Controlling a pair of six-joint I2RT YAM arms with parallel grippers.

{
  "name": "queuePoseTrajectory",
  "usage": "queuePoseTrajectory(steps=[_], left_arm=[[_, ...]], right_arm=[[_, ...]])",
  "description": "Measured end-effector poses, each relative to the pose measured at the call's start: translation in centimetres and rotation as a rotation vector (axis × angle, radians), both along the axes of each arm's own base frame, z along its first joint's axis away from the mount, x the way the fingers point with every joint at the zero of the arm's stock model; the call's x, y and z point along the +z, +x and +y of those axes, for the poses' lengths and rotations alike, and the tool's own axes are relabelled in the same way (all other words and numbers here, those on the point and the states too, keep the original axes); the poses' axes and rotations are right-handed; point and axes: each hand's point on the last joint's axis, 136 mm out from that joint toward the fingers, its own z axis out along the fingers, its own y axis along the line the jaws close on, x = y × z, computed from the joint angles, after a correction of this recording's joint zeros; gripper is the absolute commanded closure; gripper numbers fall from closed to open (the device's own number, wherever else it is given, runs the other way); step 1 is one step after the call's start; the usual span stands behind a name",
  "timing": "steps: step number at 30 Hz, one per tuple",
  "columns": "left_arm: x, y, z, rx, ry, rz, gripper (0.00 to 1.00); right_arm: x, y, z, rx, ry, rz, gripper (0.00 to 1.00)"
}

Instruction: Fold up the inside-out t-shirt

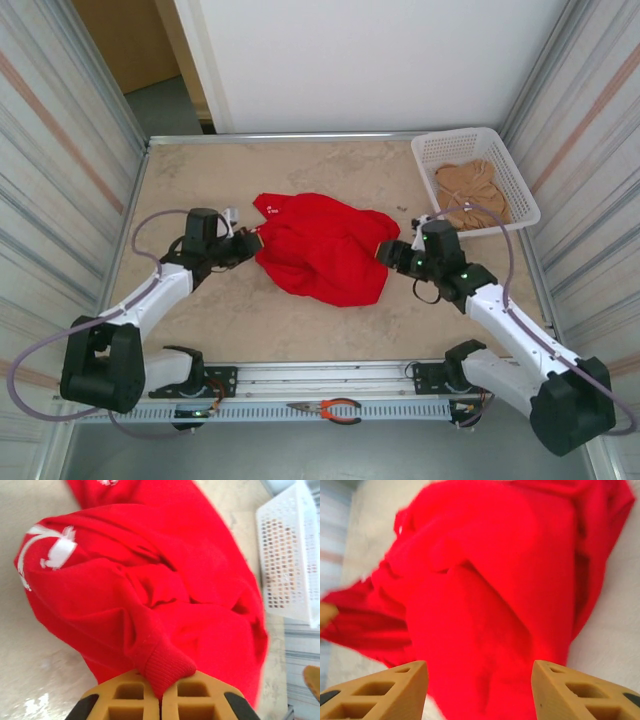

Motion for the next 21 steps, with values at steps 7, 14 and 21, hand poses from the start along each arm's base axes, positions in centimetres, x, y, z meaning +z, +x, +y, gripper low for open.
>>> queuePoseTrajectory(steps=[7,14,21], left_arm=[[7.3,0.6,-2.6,-0.077,-0.057,-0.168,1.00],[11.5,-0.1,-4.0,-0.122,-0.084,-0.238,1.00],[12.3,-0.5,-4.1,-0.131,-0.087,-0.237,1.00]], right_arm=[[5.7,-1.1,10.4,0.283,-0.054,-0.149,0.45],[2.9,-0.3,17.6,0.383,-0.210,-0.168,0.41],[2.8,4.0,18.2,0.278,-0.291,-0.218,0.40]])
